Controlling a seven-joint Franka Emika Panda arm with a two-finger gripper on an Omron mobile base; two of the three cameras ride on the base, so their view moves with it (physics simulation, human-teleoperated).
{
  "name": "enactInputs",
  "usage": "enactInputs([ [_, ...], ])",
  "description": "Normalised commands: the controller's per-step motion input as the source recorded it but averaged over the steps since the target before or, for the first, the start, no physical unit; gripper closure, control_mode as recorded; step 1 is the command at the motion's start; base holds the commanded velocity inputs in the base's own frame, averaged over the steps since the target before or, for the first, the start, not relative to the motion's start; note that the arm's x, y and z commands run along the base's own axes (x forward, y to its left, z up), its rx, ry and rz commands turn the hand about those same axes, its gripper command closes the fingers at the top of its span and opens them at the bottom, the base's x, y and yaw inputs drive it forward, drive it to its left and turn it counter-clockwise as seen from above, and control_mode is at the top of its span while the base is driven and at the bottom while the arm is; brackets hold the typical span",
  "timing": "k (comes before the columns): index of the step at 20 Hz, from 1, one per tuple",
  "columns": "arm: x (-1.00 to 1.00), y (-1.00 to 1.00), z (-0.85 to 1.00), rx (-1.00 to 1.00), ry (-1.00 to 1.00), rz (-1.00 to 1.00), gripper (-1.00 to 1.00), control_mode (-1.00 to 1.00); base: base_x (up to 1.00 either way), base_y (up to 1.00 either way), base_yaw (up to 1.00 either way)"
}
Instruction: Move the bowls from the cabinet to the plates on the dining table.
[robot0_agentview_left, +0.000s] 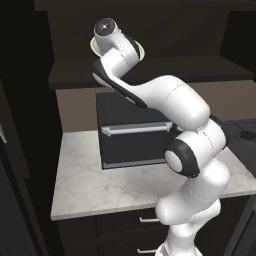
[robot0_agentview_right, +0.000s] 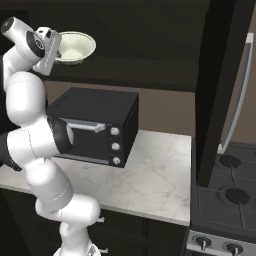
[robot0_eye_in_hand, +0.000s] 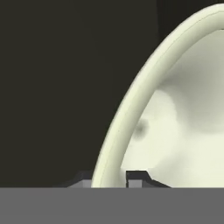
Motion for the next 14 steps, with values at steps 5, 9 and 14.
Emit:
enactInputs([
  [5, -0.54, 0.06, 0.0, -0.09, -0.12, 0.0, 1.0, -1.0, 0.0, 0.0, 0.0],
  [9, -0.7, 0.01, 0.0, -0.08, -0.16, 0.0, 1.0, -1.0, 0.0, 0.0, 0.0],
  [14, -0.93, -0.04, 0.0, -0.02, -0.19, 0.0, 1.0, -1.0, 0.0, 0.0, 0.0],
])
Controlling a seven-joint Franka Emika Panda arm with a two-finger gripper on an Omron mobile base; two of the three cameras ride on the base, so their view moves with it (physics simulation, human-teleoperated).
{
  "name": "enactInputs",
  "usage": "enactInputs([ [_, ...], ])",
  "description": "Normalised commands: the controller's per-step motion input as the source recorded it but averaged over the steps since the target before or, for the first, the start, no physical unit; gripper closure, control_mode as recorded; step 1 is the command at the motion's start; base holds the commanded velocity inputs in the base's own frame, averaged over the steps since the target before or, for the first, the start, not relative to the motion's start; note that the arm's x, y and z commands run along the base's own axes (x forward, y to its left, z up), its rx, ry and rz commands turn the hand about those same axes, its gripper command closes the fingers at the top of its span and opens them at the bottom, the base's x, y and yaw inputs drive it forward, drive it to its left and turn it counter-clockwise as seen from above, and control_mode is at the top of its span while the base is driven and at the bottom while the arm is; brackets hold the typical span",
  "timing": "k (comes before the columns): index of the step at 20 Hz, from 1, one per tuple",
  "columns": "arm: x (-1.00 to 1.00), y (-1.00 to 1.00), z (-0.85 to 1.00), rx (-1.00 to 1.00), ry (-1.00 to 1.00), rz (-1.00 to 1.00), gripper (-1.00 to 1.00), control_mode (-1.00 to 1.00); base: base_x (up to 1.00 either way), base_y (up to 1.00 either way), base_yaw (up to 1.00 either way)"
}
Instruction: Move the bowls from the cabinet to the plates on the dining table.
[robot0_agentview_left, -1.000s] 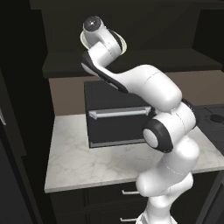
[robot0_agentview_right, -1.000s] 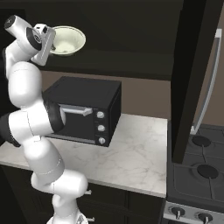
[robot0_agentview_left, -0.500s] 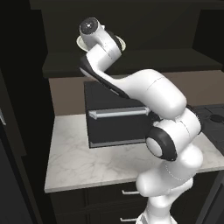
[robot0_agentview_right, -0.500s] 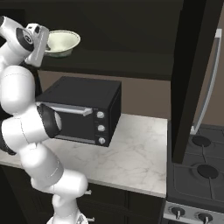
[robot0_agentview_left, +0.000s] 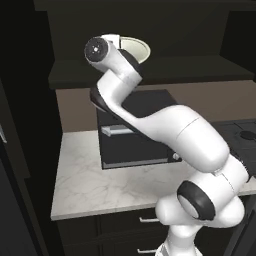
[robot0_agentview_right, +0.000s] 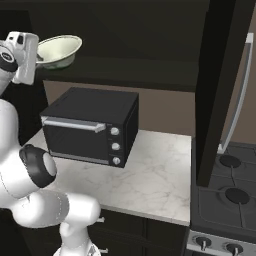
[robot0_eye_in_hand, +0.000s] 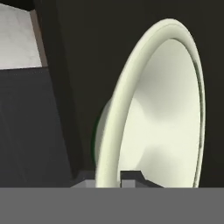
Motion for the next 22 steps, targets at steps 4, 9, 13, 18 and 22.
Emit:
enactInputs([
  [4, -1.0, -0.12, 0.0, 0.0, -0.18, 0.0, 1.0, -1.0, 0.0, 0.0, 0.0],
  [9, -0.99, -0.17, 0.09, 0.02, -0.13, 0.0, 1.0, -1.0, 0.0, 0.0, 0.0],
  [13, -0.83, -0.18, 0.19, 0.04, -0.05, 0.0, 1.0, -1.0, 0.0, 0.0, 0.0],
  [18, -0.74, -0.18, 0.29, 0.06, -0.03, 0.0, 1.0, -1.0, 0.0, 0.0, 0.0],
  [22, -0.66, -0.13, 0.36, 0.09, 0.0, 0.0, 1.0, -1.0, 0.0, 0.0, 0.0],
])
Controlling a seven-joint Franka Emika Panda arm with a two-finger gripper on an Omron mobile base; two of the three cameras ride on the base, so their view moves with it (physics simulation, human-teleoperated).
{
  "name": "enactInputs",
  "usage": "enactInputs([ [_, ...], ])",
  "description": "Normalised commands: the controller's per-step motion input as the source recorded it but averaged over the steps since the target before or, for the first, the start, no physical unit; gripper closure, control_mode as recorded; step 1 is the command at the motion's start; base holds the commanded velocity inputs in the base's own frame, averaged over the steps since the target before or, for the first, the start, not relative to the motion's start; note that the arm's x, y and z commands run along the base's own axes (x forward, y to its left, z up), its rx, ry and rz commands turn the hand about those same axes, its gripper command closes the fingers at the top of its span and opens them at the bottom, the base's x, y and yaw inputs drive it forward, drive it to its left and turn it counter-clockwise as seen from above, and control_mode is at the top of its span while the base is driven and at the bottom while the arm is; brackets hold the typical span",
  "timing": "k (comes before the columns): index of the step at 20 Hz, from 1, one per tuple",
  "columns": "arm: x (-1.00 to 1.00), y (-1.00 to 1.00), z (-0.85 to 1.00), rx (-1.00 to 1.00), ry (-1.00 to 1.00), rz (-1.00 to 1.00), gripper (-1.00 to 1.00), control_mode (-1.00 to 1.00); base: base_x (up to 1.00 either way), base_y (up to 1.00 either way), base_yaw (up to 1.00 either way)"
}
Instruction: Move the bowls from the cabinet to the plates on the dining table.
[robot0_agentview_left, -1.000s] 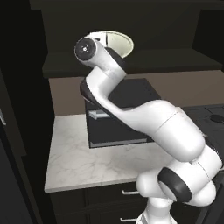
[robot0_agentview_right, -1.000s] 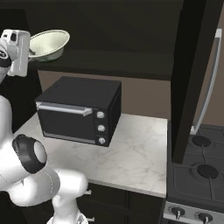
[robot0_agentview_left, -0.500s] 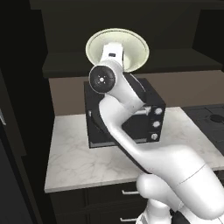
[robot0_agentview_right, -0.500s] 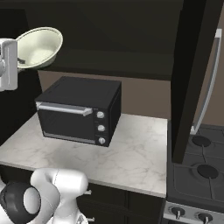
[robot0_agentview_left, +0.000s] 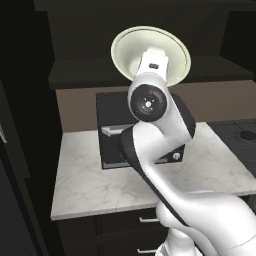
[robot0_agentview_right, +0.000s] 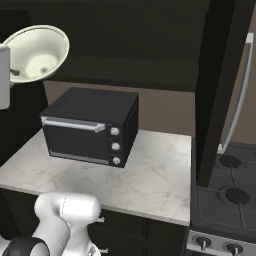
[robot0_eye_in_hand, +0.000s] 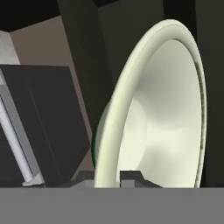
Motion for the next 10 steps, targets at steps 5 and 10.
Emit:
enactInputs([
  [5, -0.57, -0.14, 0.33, 0.09, 0.0, 0.0, 1.0, -1.0, 0.0, 0.0, 0.0],
  [10, -0.5, -0.21, 0.26, 0.09, 0.0, 0.0, 1.0, -1.0, 0.0, 0.0, 0.0],
])
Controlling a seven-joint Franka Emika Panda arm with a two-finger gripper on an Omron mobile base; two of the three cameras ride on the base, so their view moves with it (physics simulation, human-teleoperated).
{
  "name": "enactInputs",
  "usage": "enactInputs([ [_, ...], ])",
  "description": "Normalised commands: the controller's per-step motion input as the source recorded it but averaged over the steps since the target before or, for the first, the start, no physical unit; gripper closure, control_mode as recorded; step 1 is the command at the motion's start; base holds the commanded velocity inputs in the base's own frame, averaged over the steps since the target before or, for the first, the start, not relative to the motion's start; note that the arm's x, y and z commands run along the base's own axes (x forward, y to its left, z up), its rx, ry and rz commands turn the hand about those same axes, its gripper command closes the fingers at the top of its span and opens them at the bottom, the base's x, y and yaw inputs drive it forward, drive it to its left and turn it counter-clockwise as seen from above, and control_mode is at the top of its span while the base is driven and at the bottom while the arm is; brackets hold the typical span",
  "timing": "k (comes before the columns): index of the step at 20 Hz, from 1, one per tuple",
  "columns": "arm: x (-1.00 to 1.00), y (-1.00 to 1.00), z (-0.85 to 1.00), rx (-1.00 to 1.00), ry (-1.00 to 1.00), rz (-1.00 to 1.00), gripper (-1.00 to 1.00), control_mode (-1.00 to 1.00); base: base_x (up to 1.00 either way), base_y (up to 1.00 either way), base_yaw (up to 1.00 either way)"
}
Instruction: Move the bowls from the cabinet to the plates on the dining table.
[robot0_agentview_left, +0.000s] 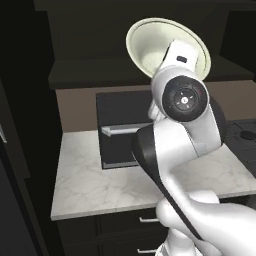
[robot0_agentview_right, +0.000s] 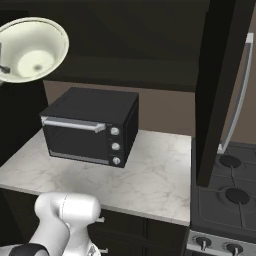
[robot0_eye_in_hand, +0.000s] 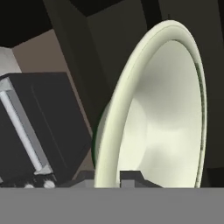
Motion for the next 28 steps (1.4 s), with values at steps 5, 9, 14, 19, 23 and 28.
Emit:
enactInputs([
  [5, -0.38, -0.26, 0.2, 0.08, 0.07, 0.03, 1.0, -1.0, 0.0, 0.0, 0.0],
  [9, -0.32, -0.26, 0.08, 0.08, 0.13, 0.04, 1.0, -1.0, 0.0, 0.0, 0.0],
  [14, -0.3, -0.23, 0.0, 0.03, 0.15, 0.04, 1.0, -1.0, 0.0, 0.0, 0.0],
  [19, -0.24, -0.23, -0.08, 0.0, 0.15, 0.04, 1.0, -1.0, 0.0, 0.0, 0.0],
  [23, -0.15, -0.26, -0.22, 0.0, 0.11, 0.04, 1.0, -1.0, 0.0, 0.0, 0.0],
  [28, -0.08, -0.27, -0.29, -0.02, 0.07, 0.05, 1.0, -1.0, 0.0, 0.0, 0.0],
])
